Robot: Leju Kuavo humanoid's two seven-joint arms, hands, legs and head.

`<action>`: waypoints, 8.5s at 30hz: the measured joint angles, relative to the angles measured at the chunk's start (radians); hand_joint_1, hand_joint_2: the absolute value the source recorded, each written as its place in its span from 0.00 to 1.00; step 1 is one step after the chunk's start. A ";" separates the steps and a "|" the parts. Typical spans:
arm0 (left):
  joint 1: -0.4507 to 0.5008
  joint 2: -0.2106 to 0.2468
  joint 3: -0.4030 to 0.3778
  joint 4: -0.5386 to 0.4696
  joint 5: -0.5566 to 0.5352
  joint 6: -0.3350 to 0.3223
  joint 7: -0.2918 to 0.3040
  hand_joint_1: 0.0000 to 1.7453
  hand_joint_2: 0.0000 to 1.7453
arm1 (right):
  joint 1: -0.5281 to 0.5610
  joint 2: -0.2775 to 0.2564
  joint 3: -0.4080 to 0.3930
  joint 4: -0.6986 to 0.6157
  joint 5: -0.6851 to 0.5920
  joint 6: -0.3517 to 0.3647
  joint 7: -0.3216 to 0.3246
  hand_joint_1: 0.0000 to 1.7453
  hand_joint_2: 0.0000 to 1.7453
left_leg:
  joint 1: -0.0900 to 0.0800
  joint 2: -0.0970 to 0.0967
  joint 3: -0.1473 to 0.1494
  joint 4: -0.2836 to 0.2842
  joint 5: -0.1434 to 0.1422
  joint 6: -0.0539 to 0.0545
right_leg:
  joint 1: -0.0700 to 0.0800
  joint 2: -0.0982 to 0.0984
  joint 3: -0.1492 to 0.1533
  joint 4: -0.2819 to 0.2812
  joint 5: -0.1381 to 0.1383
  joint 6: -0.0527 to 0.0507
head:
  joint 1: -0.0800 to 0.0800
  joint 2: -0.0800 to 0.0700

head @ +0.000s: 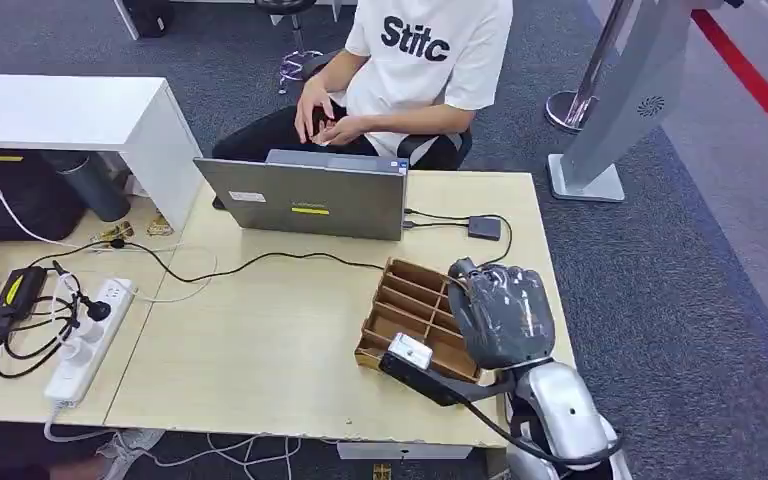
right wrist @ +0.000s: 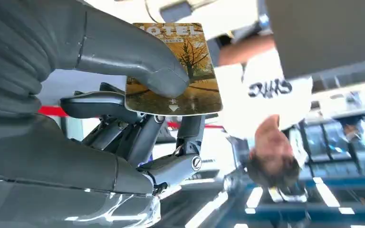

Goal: Pass the card to the sensor for recognition and then transmit it.

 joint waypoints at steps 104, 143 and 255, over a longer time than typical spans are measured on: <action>0.011 0.013 0.074 0.050 0.000 0.002 -0.043 0.00 1.00 | -0.009 -0.065 -1.431 0.761 -1.609 0.145 -0.002 0.00 1.00 | 0.000 -0.004 -0.005 0.000 0.004 0.002 | 0.000 -0.004 -0.005 -0.002 0.004 0.001 | 0.000 0.000; 0.016 -0.057 0.133 -0.052 0.000 -0.044 -0.013 0.00 1.00 | 0.098 0.062 -1.386 1.401 -0.662 0.119 0.074 0.00 1.00 | 0.001 -0.003 -0.005 0.000 0.003 -0.002 | 0.001 -0.003 -0.005 -0.001 0.003 0.000 | 0.000 0.000; 0.017 -0.055 0.143 -0.051 0.003 -0.086 0.038 0.00 1.00 | 0.046 0.098 -1.681 1.374 -0.298 0.171 0.066 0.00 1.00 | 0.001 -0.002 -0.005 0.000 0.003 -0.001 | 0.001 -0.003 -0.005 -0.001 0.003 0.000 | 0.000 0.000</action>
